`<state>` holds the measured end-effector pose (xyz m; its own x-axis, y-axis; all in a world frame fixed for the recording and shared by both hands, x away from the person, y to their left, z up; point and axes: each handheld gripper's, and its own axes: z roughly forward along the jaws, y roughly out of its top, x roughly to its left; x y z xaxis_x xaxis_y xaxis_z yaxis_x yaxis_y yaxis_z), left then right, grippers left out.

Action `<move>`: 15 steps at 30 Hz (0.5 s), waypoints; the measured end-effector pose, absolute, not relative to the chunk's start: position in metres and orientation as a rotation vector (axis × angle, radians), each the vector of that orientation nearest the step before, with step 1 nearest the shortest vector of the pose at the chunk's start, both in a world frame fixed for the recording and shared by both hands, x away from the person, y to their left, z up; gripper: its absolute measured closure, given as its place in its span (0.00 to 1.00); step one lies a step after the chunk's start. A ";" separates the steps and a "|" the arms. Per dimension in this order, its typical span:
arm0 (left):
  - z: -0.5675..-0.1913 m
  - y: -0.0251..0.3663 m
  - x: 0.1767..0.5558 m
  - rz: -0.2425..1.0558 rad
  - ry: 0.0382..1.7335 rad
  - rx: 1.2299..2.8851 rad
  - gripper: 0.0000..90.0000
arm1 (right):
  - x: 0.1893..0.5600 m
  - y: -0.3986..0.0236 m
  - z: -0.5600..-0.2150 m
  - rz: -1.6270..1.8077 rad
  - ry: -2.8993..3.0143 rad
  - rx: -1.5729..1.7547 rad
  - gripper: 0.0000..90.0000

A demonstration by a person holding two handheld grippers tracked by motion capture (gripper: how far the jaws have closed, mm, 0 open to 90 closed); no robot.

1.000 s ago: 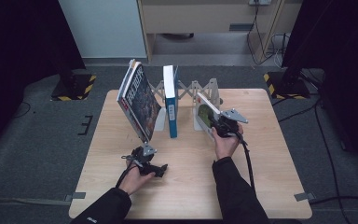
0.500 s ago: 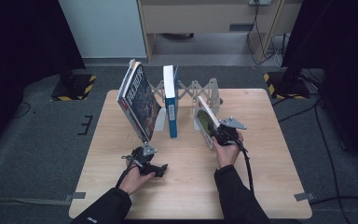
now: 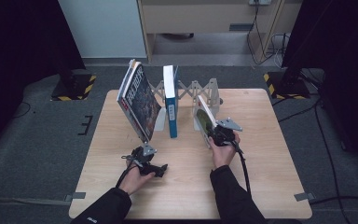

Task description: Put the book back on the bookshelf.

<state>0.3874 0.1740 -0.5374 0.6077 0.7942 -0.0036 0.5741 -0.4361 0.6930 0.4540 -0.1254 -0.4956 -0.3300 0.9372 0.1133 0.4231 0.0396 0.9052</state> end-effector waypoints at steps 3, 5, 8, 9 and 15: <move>-0.537 0.174 0.387 0.427 1.073 2.169 0.00 | 0.457 -0.119 -0.495 1.251 1.790 1.368 0.84; -0.537 0.174 0.387 0.428 1.073 2.168 0.00 | 0.459 -0.116 -0.496 1.247 1.787 1.369 0.83; -0.537 0.174 0.387 0.428 1.073 2.169 0.00 | 0.461 -0.114 -0.496 1.242 1.786 1.363 0.83; -0.537 0.174 0.387 0.428 1.073 2.168 0.00 | 0.461 -0.114 -0.496 1.242 1.788 1.361 0.83; -0.537 0.174 0.387 0.428 1.073 2.169 0.00 | 0.458 -0.117 -0.498 1.247 1.825 1.356 0.76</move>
